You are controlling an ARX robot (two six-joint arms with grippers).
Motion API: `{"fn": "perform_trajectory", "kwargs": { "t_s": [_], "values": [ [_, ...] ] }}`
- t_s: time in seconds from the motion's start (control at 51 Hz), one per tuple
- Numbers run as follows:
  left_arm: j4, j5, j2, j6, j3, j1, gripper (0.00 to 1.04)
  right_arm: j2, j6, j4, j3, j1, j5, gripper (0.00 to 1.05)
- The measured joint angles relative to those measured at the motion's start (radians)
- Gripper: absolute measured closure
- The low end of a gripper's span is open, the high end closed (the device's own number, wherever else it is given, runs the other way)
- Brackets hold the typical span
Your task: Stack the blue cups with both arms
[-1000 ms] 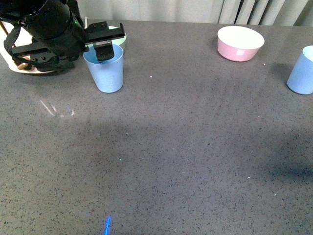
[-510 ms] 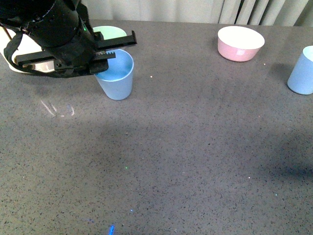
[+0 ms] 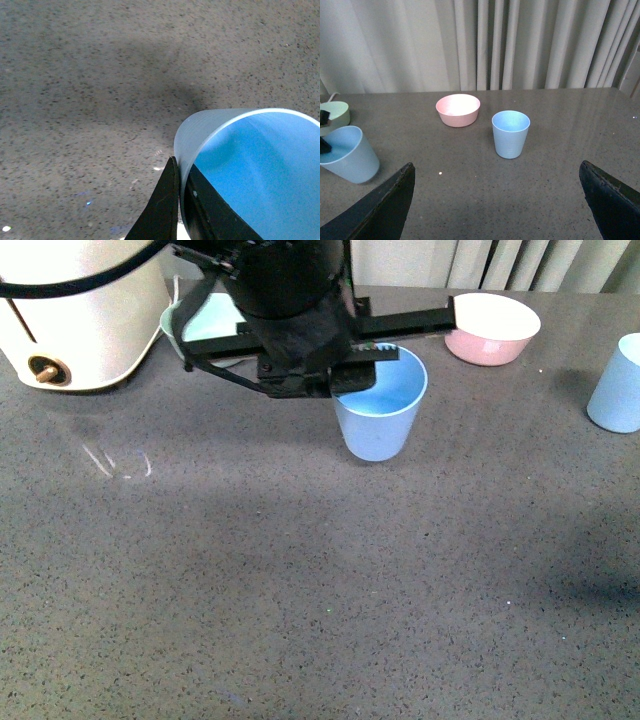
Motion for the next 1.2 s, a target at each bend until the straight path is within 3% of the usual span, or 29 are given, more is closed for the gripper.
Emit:
{"fn": "perform_trajectory", "kwargs": {
  "t_s": [0.49,0.686,1.0,1.196],
  "values": [
    [-0.039,-0.014,0.092,0.005,0.07,-0.056,1.01,0.0,0.0,0.0,0.0,0.0,0.0,0.09],
    [-0.018,0.007,0.098,0.005,0.07,-0.056,0.69,0.0,0.0,0.0,0.0,0.0,0.0,0.09],
    [0.005,0.005,0.082,0.0,0.084,-0.055,0.08,0.0,0.0,0.0,0.0,0.0,0.0,0.09],
    [0.049,0.014,0.008,-0.01,0.023,-0.043,0.09,0.0,0.0,0.0,0.0,0.0,0.0,0.09]
  ]
}}
